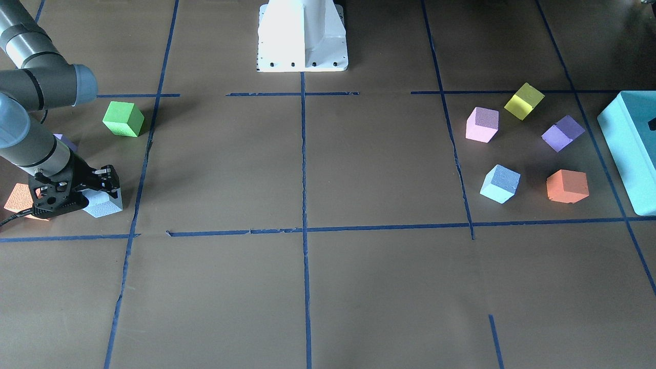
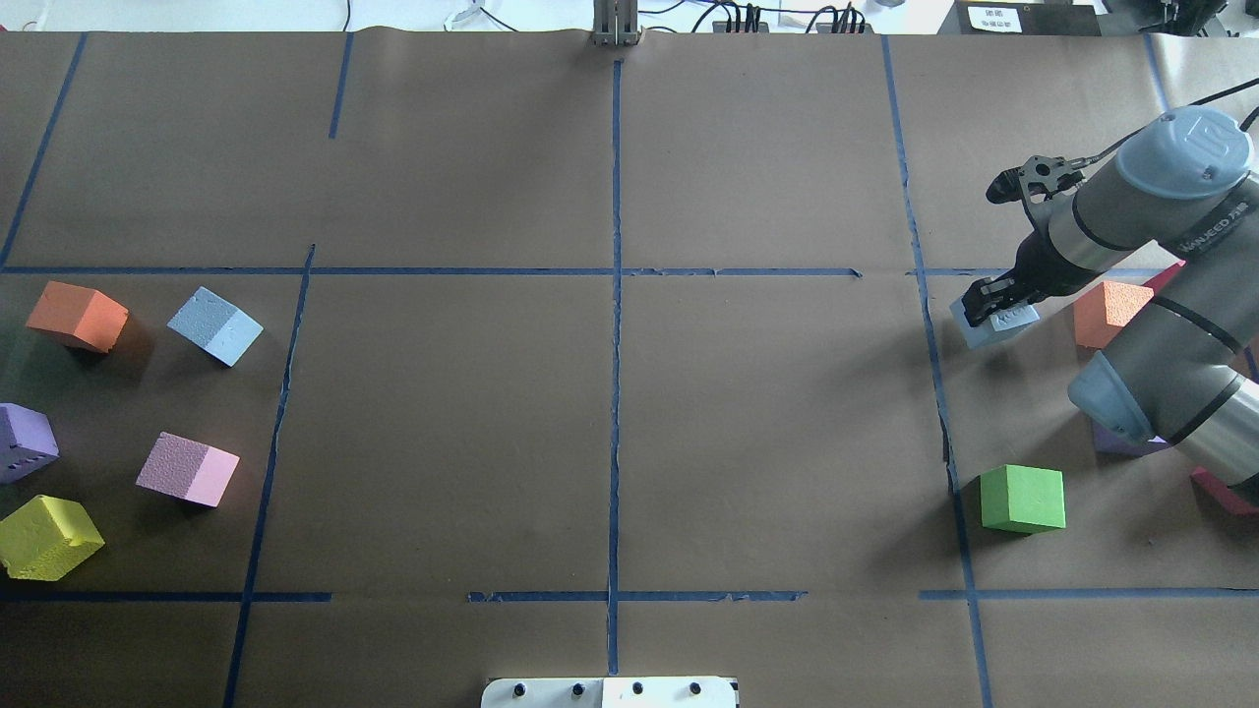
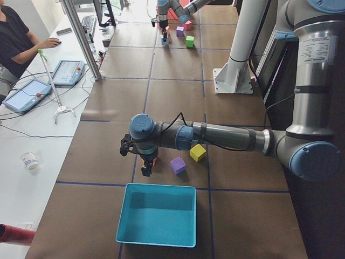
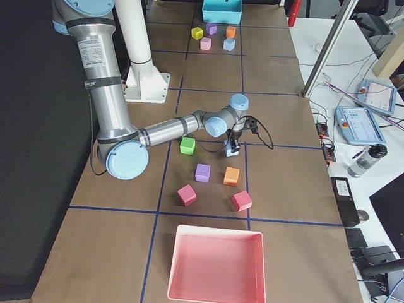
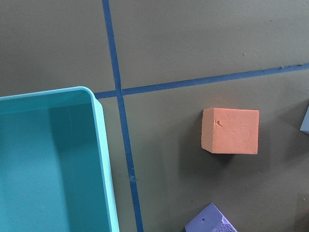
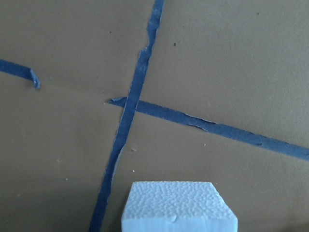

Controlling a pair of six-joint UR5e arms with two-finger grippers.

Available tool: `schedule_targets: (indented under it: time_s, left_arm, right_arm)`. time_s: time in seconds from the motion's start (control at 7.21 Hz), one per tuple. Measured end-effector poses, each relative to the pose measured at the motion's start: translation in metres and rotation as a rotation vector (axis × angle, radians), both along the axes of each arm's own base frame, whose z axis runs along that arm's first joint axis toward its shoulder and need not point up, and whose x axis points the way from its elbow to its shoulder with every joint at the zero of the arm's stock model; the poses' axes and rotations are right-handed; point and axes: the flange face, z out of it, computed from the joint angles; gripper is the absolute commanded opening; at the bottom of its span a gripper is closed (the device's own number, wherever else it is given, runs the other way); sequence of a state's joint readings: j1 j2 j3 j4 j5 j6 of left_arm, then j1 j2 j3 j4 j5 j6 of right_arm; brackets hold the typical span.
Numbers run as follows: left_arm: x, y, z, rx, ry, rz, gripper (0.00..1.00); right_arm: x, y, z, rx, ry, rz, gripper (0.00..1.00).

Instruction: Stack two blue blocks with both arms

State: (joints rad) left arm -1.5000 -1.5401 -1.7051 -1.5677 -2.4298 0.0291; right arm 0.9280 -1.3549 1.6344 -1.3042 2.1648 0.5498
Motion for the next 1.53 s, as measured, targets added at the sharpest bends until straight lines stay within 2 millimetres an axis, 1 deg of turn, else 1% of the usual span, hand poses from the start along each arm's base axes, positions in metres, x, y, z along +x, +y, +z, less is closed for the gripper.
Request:
schedule_targets:
  time_s: [0.14,0.28,0.42,0.55,0.69,0.83,0.97,1.11,1.25,1.39,1.53]
  left_arm:
    - [0.0,0.0,0.0,0.0,0.0,0.0,1.0]
    - [0.0,0.0,0.0,0.001,0.0,0.0,1.0]
    - [0.0,0.0,0.0,0.001,0.0,0.0,1.0]
    - [0.0,0.0,0.0,0.001,0.0,0.0,1.0]
    - [0.0,0.0,0.0,0.001,0.0,0.0,1.0]
    - [0.0,0.0,0.0,0.0,0.0,0.0,1.0]
    - [0.0,0.0,0.0,-0.001,0.0,0.001,1.0]
    - [0.001,0.0,0.001,-0.002,0.0,0.001,1.0]
    - [0.001,0.0,0.001,-0.003,0.0,0.001,1.0]
    - [0.001,0.0,0.002,-0.004,-0.001,0.001,1.0]
    - [0.001,0.0,0.003,-0.004,-0.001,0.002,1.0]
  right_arm:
    - [0.003,-0.004,-0.028,-0.018,-0.008,0.002,0.0]
    - [-0.003,-0.012,-0.07,-0.038,-0.011,0.007,0.0]
    - [-0.02,-0.018,-0.114,-0.066,-0.012,0.018,0.0]
    - [-0.049,-0.017,-0.151,-0.102,-0.015,0.036,0.0]
    - [-0.093,-0.014,-0.189,-0.144,-0.015,0.073,0.01]
    - [-0.146,-0.012,-0.227,-0.177,-0.006,0.113,0.01]
    - [-0.197,-0.009,-0.259,-0.196,0.01,0.139,0.01]
    - [-0.235,-0.004,-0.282,-0.21,0.025,0.154,0.01]
    - [-0.262,0.003,-0.298,-0.227,0.036,0.173,0.01]
    - [-0.283,0.011,-0.31,-0.247,0.04,0.201,0.01]
    - [-0.299,0.017,-0.316,-0.265,0.032,0.221,0.02]
